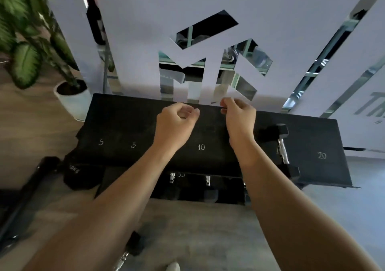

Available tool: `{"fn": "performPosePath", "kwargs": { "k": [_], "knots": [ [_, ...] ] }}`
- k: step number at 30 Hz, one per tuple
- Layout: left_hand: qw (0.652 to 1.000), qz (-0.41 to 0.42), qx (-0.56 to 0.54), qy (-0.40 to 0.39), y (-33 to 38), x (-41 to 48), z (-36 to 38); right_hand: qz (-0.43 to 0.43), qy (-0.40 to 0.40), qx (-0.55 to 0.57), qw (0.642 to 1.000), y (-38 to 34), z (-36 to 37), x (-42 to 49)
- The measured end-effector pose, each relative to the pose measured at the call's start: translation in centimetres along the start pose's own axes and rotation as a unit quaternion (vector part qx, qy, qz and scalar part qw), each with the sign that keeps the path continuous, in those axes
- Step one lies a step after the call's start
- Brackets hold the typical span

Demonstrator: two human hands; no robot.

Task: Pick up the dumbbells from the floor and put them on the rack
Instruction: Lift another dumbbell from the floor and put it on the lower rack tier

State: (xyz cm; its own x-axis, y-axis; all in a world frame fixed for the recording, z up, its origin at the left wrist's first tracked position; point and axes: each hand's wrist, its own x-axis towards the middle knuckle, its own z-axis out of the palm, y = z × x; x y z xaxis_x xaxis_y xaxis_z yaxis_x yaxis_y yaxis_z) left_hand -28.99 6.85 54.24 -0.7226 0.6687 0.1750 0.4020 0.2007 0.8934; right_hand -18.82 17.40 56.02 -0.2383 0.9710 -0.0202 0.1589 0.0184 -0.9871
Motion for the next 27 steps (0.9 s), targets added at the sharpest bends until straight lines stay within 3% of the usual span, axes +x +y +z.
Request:
{"fn": "performPosePath", "kwargs": {
  "k": [8, 14, 20, 27],
  "knots": [
    [0.998, 0.028, 0.017, 0.05, -3.1, -12.6, -12.2, -0.141, -0.107, -0.052, 0.983, 0.6, 1.7, -13.3],
    [0.988, 0.039, 0.138, 0.053, -7.3, -22.7, -20.8, -0.206, -0.167, -0.1, 0.959, 3.7, 2.9, -23.1],
    [0.984, 0.058, 0.164, 0.025, -10.2, -27.2, -27.1, -0.242, -0.171, -0.156, 0.942, 5.7, 4.6, -31.2],
    [0.988, 0.071, 0.134, 0.009, -15.8, -27.8, -36.0, -0.251, -0.106, -0.164, 0.948, 5.8, 11.9, -38.1]
  ]
}}
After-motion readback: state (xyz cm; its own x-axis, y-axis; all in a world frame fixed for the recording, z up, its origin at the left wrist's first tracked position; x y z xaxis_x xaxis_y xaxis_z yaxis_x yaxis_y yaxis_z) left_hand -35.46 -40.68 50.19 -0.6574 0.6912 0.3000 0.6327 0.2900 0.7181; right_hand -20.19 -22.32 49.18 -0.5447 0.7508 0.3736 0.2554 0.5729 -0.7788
